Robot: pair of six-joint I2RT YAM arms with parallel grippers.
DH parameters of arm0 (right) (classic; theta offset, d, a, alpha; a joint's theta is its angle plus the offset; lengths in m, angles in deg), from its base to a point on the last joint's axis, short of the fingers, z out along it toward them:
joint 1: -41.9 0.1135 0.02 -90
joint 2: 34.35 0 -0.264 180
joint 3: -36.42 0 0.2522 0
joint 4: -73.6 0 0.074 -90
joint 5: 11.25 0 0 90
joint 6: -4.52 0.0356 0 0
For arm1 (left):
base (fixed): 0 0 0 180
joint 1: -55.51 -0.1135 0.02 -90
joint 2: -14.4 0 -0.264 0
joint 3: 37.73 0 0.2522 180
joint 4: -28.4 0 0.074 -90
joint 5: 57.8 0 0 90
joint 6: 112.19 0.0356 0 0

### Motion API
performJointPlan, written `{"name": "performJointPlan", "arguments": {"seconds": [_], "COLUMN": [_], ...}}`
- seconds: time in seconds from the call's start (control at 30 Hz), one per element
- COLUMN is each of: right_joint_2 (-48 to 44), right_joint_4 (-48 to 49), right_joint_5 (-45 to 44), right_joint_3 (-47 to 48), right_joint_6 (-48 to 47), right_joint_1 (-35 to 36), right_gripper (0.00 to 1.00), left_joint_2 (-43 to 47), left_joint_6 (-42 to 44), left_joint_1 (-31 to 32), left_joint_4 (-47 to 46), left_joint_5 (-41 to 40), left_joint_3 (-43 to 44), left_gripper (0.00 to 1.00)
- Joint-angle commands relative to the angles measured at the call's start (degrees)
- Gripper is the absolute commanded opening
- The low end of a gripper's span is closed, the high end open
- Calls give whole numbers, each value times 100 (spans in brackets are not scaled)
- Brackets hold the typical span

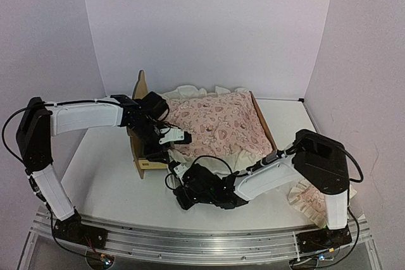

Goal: Set up the pet bed

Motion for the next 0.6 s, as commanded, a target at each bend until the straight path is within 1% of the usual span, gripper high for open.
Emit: {"name": "performJointPlan", "arguments": {"seconds": [0.0,0.13,0.27,0.37,0.47,0.5,0.57], "right_joint_2": [-672,-932,-1089,-1102,-1053,-1032,-983], "right_joint_4": [-1386,-1584,-1754,-1846,-1845,-1844,-1837], "right_joint_5": [984,1519,1863,1964,2136,2187,2231], "right_joint_3": [434,333,287,349,502,555,664], "right_joint_6": [355,443,501,602,840,920,1069], "right_joint_1": [8,5,-9,-21,-49,-58,-80], "right_gripper": [0,0,0,0,0,0,0], "left_joint_2": [1011,1759,2299,2484,2654,2758,3093], "left_joint_6": [219,671,758,380,-33,-112,-193], "left_joint_1": [-52,-52,-61,-61,-53,-52,-52], "left_joint_4": [194,456,484,421,298,172,-431], "left_joint_5": [562,1143,1403,1521,1780,1888,2014], "left_joint_3": [18,-502,-988,-1226,-1479,-1632,-2237], "left_gripper": [72,82,85,81,72,69,67]}}
